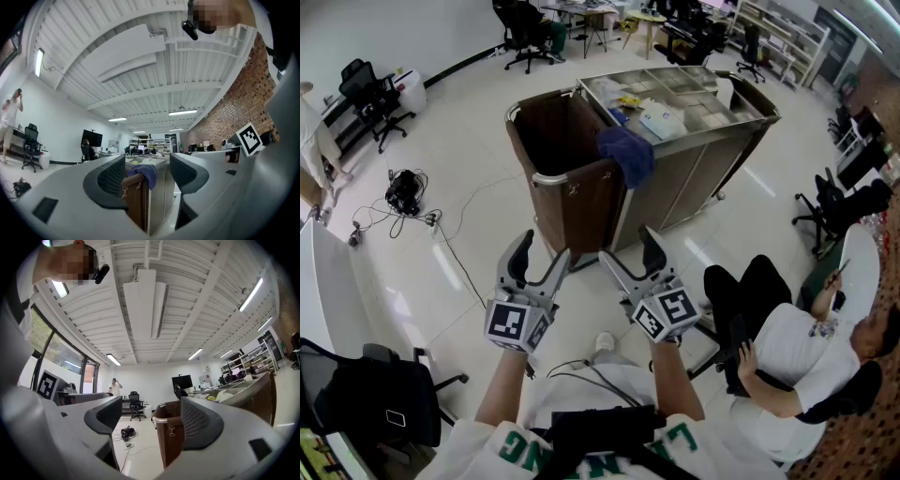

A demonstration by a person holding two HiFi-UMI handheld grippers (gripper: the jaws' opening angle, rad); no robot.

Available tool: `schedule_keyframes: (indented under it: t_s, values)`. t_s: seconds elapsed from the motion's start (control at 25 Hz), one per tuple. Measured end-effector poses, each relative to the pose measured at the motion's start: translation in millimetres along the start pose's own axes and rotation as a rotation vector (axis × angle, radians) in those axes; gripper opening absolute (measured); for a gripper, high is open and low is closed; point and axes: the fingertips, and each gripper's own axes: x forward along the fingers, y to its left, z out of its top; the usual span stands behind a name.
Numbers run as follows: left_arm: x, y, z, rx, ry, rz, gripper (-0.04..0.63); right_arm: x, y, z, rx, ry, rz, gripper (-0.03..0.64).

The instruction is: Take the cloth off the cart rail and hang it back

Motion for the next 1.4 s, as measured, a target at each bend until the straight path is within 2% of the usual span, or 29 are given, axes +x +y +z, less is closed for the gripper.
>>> schedule_keyframes:
  t_s: [0.16, 0.32, 0.44, 0.56, 0.84, 0.96, 1.16, 1.4]
  values:
    - [29, 0, -9, -0.035, 0.000, 0.057, 0.281, 16, -26, 11, 0.015, -0.015, 0.051, 0.402]
    - [56, -4, -9, -0.012, 0.012, 0.056, 0.281, 33, -36, 7, 0.002, 0.004, 0.097, 0.397]
    - [77, -3, 2, -0.045, 0.020, 0.048, 0.281, 49, -39, -4, 0.011, 0.030, 0.120, 0.397]
    - [96, 9, 2, -0.049, 0.013, 0.028, 0.281, 71, -51, -13, 0.045, 0.045, 0.110, 0.396]
    - [134, 83, -18, -0.085, -0.001, 0.005, 0.281, 127, -71, -20, -0.031, 0.071, 0.056, 0.397]
    - [148, 113, -15, -0.095, -0.044, -0.024, 0.281, 158, -72, -13, -0.071, 0.068, 0.042, 0.397]
    - [167, 141, -8, -0.136, -0.042, -0.077, 0.281, 190, -77, -13, -0.093, 0.075, -0.003, 0.397]
    - [187, 162, -30, -0.161, -0.019, -0.091, 0.281, 195, -100, -27, -0.069, 0.097, -0.063, 0.397]
